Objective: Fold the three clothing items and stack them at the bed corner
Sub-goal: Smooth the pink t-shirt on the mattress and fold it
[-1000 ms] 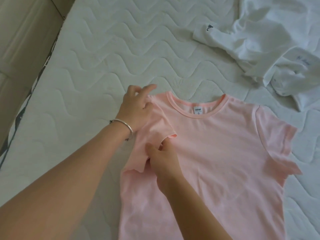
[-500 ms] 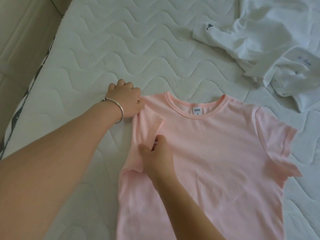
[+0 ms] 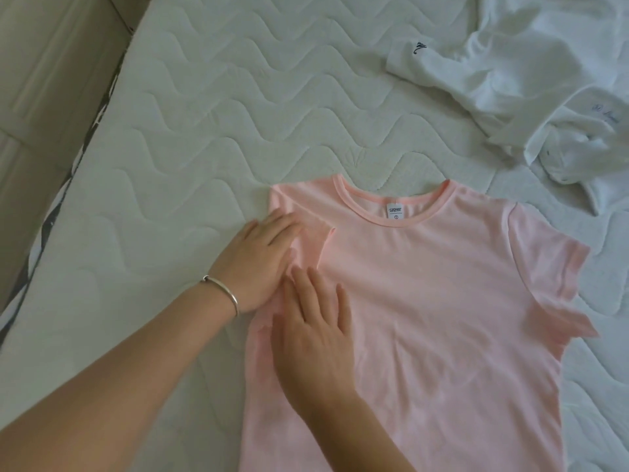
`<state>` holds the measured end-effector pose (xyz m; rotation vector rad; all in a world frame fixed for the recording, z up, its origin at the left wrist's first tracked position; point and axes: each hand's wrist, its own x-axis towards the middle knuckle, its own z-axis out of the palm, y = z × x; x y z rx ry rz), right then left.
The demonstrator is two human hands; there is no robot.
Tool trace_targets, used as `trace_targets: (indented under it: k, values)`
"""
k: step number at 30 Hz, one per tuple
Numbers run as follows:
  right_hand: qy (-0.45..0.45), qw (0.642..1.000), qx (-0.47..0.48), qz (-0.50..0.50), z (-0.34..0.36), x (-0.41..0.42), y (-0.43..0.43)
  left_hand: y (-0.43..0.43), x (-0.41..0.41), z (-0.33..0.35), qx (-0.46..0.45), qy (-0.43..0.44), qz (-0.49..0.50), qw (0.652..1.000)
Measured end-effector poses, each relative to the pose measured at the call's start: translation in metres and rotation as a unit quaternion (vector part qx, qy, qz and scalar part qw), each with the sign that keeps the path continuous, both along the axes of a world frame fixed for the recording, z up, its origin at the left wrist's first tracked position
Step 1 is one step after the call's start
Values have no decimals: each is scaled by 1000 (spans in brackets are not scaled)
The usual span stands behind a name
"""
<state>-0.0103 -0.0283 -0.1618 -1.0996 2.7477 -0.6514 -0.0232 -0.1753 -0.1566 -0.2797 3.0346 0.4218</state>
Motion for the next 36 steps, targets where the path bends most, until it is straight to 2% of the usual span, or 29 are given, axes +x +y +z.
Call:
trace_targets:
  k: [3, 8, 12, 17, 19, 21, 23, 25, 28, 30, 34, 35, 36]
  values:
    - [12, 998, 43, 36, -15, 5, 11, 2, 3, -2, -26, -100, 26, 994]
    - [13, 998, 50, 44, -9, 7, 23, 13, -7, 5, -104, -144, 38, 983]
    - [19, 1000, -11, 21, 0, -17, 61, 37, -2, 0, -103, -116, 35, 987]
    - [-21, 986, -104, -129, 6, -78, 126, 47, 1, -6, -98, -71, 68, 990]
    - [-53, 961, -157, -220, 13, -104, 152, 59, -7, 3, -76, -44, 99, 991]
    - [-87, 915, -209, -334, 24, -129, 179, 82, -24, 13, -37, -17, 96, 995]
    - [-147, 856, -234, -437, 37, -152, 203, 112, -48, 19, -38, 34, 41, 998]
    - [-217, 813, -241, -483, 43, -172, 219, 145, -76, 22, -29, 71, -14, 997]
    - [-354, 745, -276, -493, 43, -193, 224, 196, -120, 24, 52, 79, -32, 995]
    - [-406, 713, -300, -487, 40, -205, 223, 224, -146, 27, 157, 79, 22, 984]
    - [-483, 676, -307, -464, 36, -230, 216, 253, -175, 23, 287, 37, 143, 946]
    - [-500, 677, -299, -449, 37, -234, 215, 256, -177, 21, 316, 19, 165, 934]
    - [-503, 699, -277, -426, 38, -237, 213, 257, -178, 20, 350, 7, 191, 917]
